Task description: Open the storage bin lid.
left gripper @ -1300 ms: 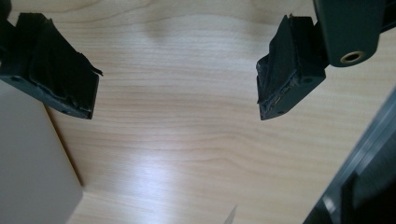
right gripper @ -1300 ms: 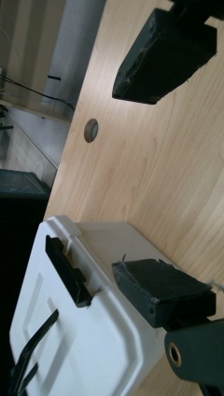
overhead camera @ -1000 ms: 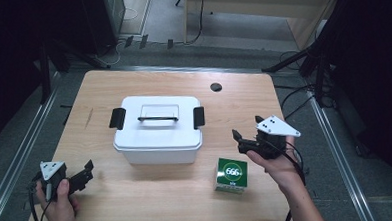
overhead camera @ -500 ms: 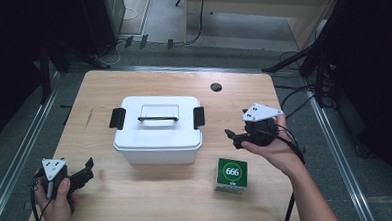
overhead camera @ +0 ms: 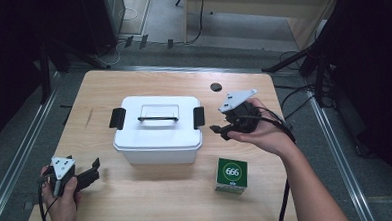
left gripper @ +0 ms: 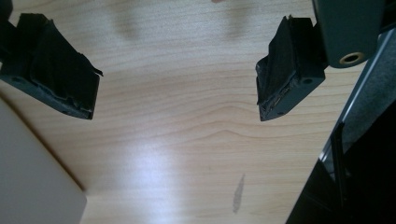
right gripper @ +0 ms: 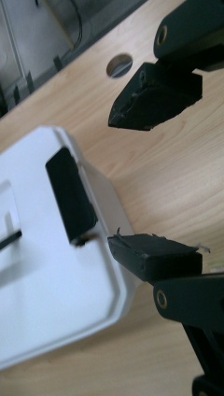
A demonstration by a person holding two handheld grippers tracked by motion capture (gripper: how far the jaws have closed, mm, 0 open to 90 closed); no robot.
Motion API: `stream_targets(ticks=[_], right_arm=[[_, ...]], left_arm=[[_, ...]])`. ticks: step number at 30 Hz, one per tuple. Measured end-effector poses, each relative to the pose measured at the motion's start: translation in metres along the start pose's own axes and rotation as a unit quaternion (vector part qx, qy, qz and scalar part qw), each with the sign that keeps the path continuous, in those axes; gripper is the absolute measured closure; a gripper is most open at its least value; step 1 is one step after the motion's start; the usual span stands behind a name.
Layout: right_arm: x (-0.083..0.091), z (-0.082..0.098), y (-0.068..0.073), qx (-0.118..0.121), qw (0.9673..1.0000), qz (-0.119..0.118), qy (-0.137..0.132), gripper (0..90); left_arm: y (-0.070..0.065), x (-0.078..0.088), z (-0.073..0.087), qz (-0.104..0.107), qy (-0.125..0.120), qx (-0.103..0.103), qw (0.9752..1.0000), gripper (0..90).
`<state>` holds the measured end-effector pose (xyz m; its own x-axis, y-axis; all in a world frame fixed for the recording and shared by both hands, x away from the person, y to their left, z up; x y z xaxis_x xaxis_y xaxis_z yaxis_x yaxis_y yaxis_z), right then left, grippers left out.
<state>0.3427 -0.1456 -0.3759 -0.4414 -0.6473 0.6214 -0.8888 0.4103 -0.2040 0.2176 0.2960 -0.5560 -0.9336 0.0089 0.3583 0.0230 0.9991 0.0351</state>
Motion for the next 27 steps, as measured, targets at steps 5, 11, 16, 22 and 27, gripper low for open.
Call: stream_targets(ticks=[5, 11, 16, 22, 27], right_arm=[[-0.008, -0.013, -0.002, 0.014, 0.9996, -0.025, 0.009, 41.2], [-0.016, -0.026, 0.0, 0.051, 0.9959, -0.065, 0.037, 44.2], [-0.021, -0.038, 0.003, 0.077, 0.9933, -0.062, 0.059, 43.2], [-0.023, -0.058, 0.005, 0.106, 0.9905, -0.064, 0.061, 44.2], [-0.029, -0.073, 0.007, 0.127, 0.9878, -0.062, 0.065, 46.6]], left_arm=[[0.0, -0.001, 0.0, 0.002, 0.002, -0.002, 1.0, 14.0], [0.002, -0.001, 0.001, 0.006, 0.002, 0.013, 0.9999, 14.0], [0.004, -0.001, 0.001, 0.007, 0.001, 0.021, 0.9998, 14.0], [0.005, 0.001, 0.001, 0.003, -0.008, 0.027, 0.9996, 14.1], [0.007, 0.002, 0.001, 0.002, -0.013, 0.033, 0.9994, 14.1]])
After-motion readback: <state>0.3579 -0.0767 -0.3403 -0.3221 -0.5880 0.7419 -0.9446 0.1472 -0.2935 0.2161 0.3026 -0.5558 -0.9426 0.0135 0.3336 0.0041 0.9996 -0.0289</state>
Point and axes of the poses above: each handheld gripper's, and its own axes: x roughly backward along the jaws, z roughly out of its underside, y roughly to its left, the point moved 1 cm from there along -x, roughly forward along the jaws, and after that the axes turned 10 degrees about -y, right-handed, at the moved point
